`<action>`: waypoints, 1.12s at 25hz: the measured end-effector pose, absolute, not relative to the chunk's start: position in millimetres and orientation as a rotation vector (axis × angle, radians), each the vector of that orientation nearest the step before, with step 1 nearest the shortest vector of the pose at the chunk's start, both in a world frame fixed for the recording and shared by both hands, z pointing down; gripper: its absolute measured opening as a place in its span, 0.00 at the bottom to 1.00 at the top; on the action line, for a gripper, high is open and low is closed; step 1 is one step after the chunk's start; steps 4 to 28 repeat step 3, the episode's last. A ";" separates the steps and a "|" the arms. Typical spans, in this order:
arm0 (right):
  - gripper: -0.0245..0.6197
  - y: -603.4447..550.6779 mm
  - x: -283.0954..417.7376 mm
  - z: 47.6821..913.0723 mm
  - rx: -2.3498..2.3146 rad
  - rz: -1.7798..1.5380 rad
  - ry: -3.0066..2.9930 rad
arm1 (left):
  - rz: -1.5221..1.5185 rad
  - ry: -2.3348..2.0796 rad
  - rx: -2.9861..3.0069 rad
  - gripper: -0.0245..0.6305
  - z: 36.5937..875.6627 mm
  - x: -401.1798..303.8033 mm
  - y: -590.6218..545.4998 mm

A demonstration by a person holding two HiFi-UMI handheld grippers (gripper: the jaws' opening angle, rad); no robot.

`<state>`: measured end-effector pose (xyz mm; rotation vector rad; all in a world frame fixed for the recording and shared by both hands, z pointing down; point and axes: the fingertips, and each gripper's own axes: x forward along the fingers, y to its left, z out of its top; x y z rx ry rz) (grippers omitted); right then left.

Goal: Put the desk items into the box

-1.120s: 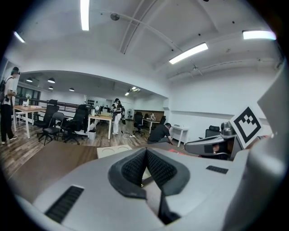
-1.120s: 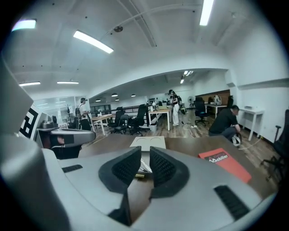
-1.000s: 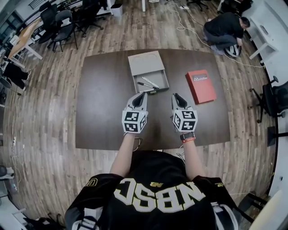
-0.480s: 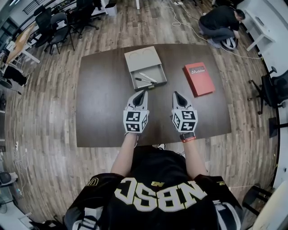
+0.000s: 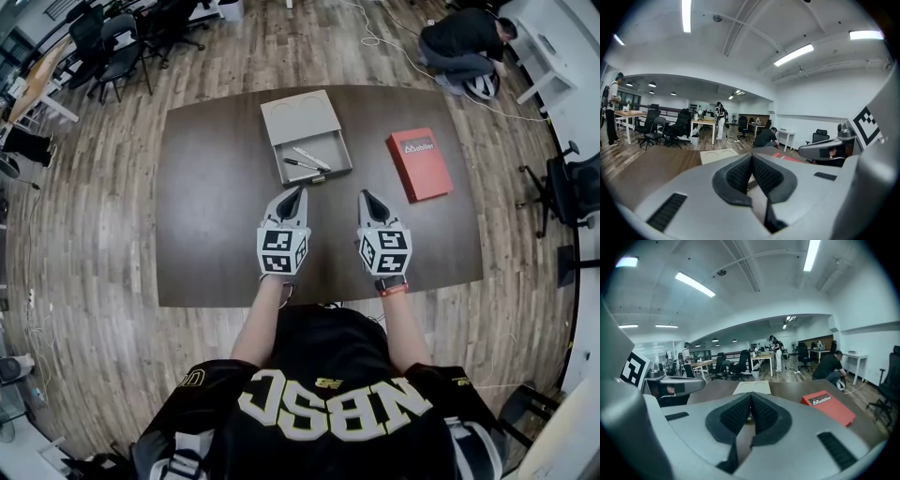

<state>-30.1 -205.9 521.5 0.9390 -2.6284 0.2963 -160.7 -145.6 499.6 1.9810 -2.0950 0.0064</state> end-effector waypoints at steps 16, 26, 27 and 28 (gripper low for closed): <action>0.05 -214.3 -44.6 532.4 0.909 0.305 -2.616 | 0.026 -2.080 1.944 0.06 515.9 -177.1 -153.5; 0.05 -214.3 -44.6 532.4 0.909 0.305 -2.616 | 0.026 -2.080 1.944 0.06 515.9 -177.1 -153.5; 0.05 -214.3 -44.6 532.4 0.909 0.305 -2.616 | 0.026 -2.080 1.944 0.06 515.9 -177.1 -153.5; 0.05 -214.3 -44.6 532.4 0.909 0.305 -2.616 | 0.026 -2.080 1.944 0.06 515.9 -177.1 -153.5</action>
